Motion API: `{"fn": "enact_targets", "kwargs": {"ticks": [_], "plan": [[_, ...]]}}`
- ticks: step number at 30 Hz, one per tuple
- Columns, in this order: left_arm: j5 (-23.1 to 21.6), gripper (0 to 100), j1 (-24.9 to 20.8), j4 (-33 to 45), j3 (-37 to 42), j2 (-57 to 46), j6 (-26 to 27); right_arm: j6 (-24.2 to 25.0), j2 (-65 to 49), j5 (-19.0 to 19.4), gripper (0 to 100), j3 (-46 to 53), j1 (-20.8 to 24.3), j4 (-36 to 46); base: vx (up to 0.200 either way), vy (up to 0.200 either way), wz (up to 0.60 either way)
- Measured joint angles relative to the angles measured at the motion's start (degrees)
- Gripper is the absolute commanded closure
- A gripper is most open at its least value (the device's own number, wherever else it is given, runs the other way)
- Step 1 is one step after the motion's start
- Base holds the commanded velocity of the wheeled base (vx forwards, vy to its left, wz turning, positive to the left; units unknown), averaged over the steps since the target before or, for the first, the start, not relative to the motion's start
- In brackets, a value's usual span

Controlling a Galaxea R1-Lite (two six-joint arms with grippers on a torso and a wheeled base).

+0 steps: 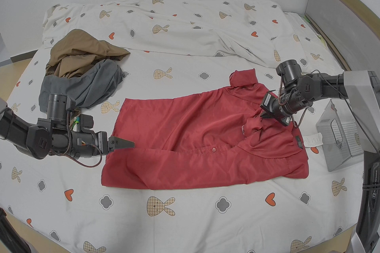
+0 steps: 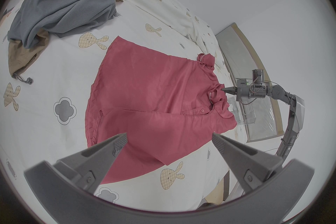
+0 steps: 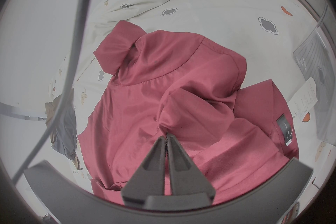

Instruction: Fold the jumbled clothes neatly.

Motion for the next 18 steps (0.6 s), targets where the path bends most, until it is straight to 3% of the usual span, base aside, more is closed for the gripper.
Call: {"fn": "enact_targets", "kwargs": {"ticks": [18], "plan": [[0.0,0,0.0,0.0,0.0,0.0,0.0,2.3,-6.0,0.2,100,3.9,0.3,3.2,0.000,0.000,0.00]]}}
